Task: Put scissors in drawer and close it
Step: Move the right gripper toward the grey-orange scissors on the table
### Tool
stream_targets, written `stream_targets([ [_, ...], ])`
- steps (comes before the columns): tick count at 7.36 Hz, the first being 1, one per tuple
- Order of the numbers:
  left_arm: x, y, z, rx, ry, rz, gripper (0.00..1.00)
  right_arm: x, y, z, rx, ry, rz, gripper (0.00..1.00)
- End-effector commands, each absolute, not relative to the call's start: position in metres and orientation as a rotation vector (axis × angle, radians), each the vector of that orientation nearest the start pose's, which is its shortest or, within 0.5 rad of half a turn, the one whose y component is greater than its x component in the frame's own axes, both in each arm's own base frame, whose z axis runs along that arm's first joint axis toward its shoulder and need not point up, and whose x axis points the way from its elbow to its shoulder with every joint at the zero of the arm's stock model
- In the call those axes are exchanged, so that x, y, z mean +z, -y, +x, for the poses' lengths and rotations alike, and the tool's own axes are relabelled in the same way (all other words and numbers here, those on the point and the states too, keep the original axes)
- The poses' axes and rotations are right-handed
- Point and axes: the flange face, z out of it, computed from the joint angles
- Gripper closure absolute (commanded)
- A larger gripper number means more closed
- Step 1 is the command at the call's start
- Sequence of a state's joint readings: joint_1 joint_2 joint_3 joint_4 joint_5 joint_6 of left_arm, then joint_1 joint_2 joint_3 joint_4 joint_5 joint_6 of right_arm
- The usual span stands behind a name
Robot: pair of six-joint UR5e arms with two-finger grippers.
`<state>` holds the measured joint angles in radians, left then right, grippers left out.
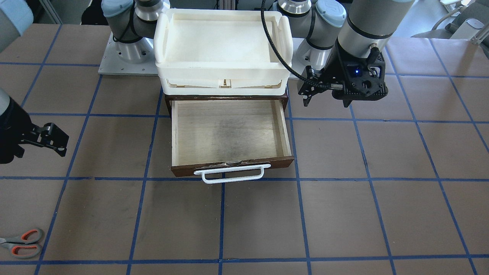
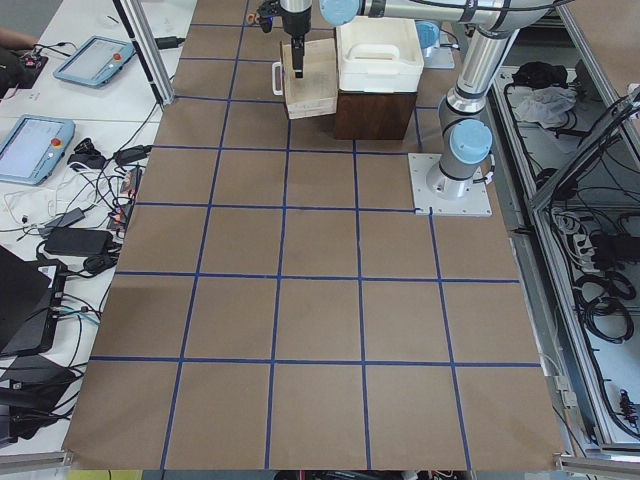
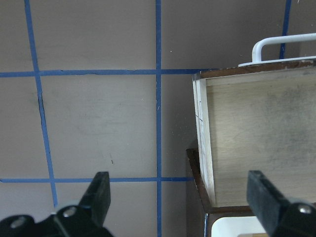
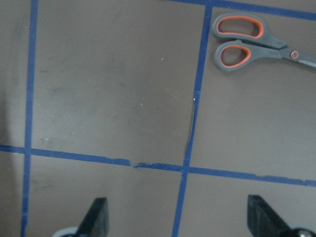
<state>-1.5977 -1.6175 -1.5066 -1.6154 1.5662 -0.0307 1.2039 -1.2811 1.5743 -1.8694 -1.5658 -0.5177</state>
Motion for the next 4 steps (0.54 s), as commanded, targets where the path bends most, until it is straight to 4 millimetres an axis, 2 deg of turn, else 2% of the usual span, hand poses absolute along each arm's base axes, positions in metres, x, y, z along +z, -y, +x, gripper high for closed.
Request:
stream_targets([
  [1, 0.491, 0.505, -0.148, 0.044, -3.144, -0.005, 0.0, 0.302, 0.621, -0.173, -0.11, -3.044, -0.475, 0.0],
  [2, 0.491, 0.505, -0.148, 0.044, -3.145, -0.005, 0.0, 0.291, 0.626, -0.189, -0.153, -3.055, -0.538, 0.0],
  [3, 0.491, 0.504, -0.149, 0.044, -3.145, -0.003, 0.0, 0.287, 0.635, -0.194, -0.218, -3.061, -0.689, 0.0],
  [4, 0.491, 0.504, -0.148, 0.046, -3.143, -0.002, 0.0, 0.259, 0.648, -0.201, -0.189, -3.0, -0.884, 0.0],
])
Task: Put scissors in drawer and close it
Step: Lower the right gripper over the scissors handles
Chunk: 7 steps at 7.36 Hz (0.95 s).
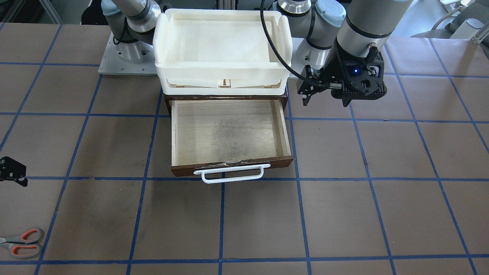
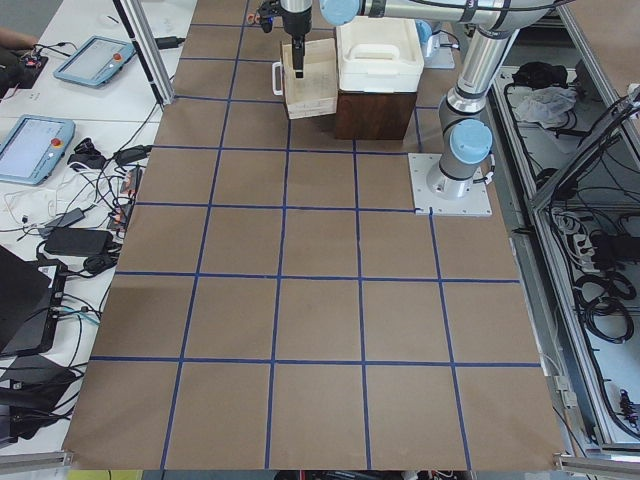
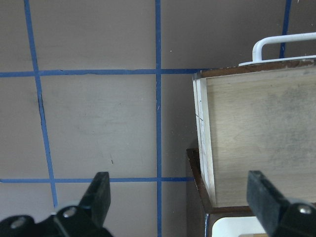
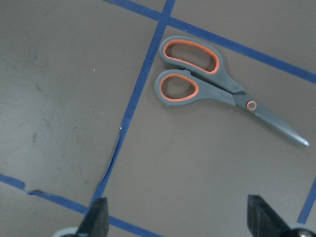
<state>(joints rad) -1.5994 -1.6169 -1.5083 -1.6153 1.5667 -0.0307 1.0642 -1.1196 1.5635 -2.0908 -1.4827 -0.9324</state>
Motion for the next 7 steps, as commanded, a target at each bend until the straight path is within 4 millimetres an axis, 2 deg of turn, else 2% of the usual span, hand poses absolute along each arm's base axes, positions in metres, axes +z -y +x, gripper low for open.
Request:
stream_targets([
  [1, 0.491, 0.504, -0.149, 0.046, -3.143, 0.0, 0.0, 0.248, 0.661, -0.208, -0.191, -2.927, -1.14, 0.0],
  [3, 0.49, 0.504, -0.149, 0.048, -3.143, 0.0, 0.0, 0.232, 0.671, -0.216, -0.231, -2.82, -1.518, 0.0],
  [4, 0.49, 0.504, -0.149, 0.048, -3.143, 0.0, 0.0, 0.224, 0.672, -0.215, -0.223, -2.71, -1.701, 0.0],
  [5, 0.49, 0.504, -0.149, 0.048, -3.143, 0.0, 0.0, 0.204, 0.673, -0.215, -0.196, -2.586, -1.86, 0.0],
  [7, 0.49, 0.504, -0.149, 0.048, -3.143, 0.0, 0.0, 0.194, 0.681, -0.22, -0.253, -2.523, -2.039, 0.01],
])
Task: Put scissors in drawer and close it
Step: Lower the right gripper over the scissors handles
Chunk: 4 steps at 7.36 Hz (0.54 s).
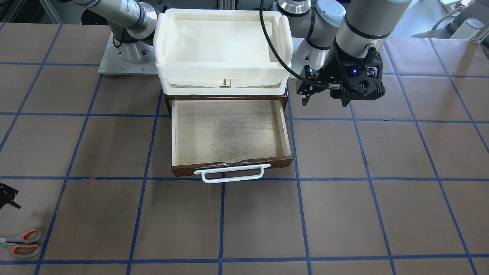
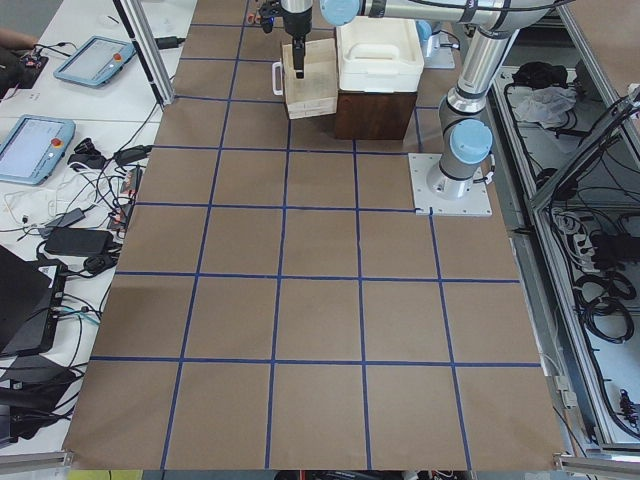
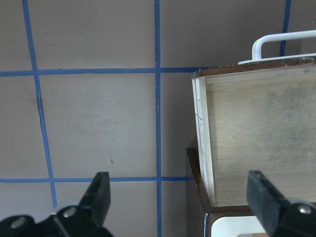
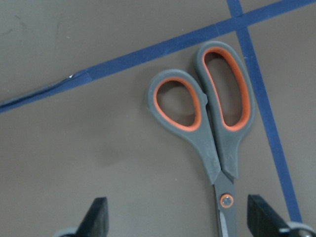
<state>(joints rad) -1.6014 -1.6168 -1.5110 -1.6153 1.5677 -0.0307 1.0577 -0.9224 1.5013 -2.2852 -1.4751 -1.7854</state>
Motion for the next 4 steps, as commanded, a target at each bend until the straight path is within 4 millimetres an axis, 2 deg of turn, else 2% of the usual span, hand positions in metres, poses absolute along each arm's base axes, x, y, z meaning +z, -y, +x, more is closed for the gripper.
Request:
stream_targets([
  [1, 0.49, 0.504, -0.15, 0.048, -3.143, 0.002, 0.0, 0.186, 0.685, -0.22, -0.274, -2.482, -2.066, 0.02],
  [3, 0.49, 0.504, -0.151, 0.048, -3.143, 0.005, 0.0, 0.164, 0.696, -0.226, -0.26, -2.452, -2.077, 0.09],
  [4, 0.489, 0.504, -0.151, 0.051, -3.143, 0.005, 0.0, 0.166, 0.702, -0.23, -0.253, -2.448, -2.076, 0.12],
])
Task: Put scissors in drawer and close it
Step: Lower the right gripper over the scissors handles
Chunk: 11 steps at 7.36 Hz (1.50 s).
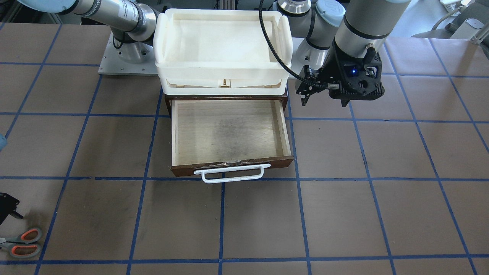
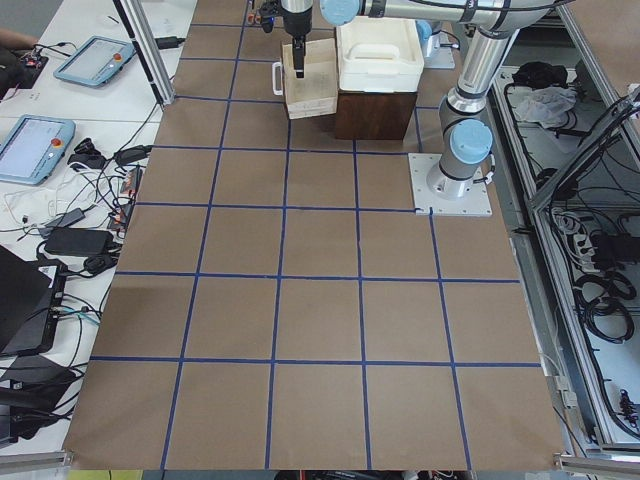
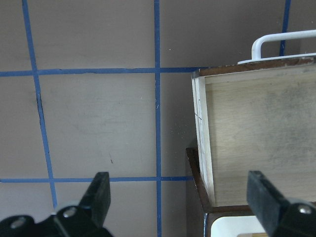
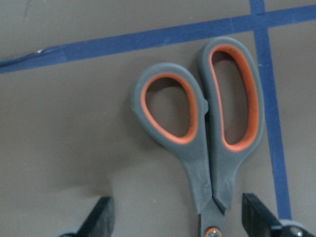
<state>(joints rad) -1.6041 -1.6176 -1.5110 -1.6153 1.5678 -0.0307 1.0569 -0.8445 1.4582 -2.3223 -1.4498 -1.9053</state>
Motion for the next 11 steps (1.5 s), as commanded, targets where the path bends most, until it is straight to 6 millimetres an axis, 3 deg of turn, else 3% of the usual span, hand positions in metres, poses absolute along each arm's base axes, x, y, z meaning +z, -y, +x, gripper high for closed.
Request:
stream_targets([
  [1, 0.489, 0.504, -0.151, 0.051, -3.143, 0.005, 0.0, 0.17, 0.706, -0.232, -0.235, -2.442, -2.056, 0.17],
  [2, 0.489, 0.504, -0.151, 0.051, -3.143, 0.005, 0.0, 0.17, 0.707, -0.234, -0.212, -2.444, -2.038, 0.23],
  [4, 0.489, 0.504, -0.151, 0.051, -3.143, 0.002, 0.0, 0.179, 0.709, -0.234, -0.21, -2.442, -2.036, 0.25],
  [5, 0.489, 0.504, -0.152, 0.051, -3.145, 0.007, 0.0, 0.18, 0.708, -0.233, -0.206, -2.438, -2.032, 0.31],
  [10, 0.487, 0.505, -0.152, 0.058, -3.143, 0.005, 0.0, 0.189, 0.714, -0.234, -0.197, -2.426, -2.033, 0.39],
  [11, 0.486, 0.506, -0.152, 0.06, -3.143, 0.005, 0.0, 0.183, 0.713, -0.234, -0.188, -2.42, -2.024, 0.4],
])
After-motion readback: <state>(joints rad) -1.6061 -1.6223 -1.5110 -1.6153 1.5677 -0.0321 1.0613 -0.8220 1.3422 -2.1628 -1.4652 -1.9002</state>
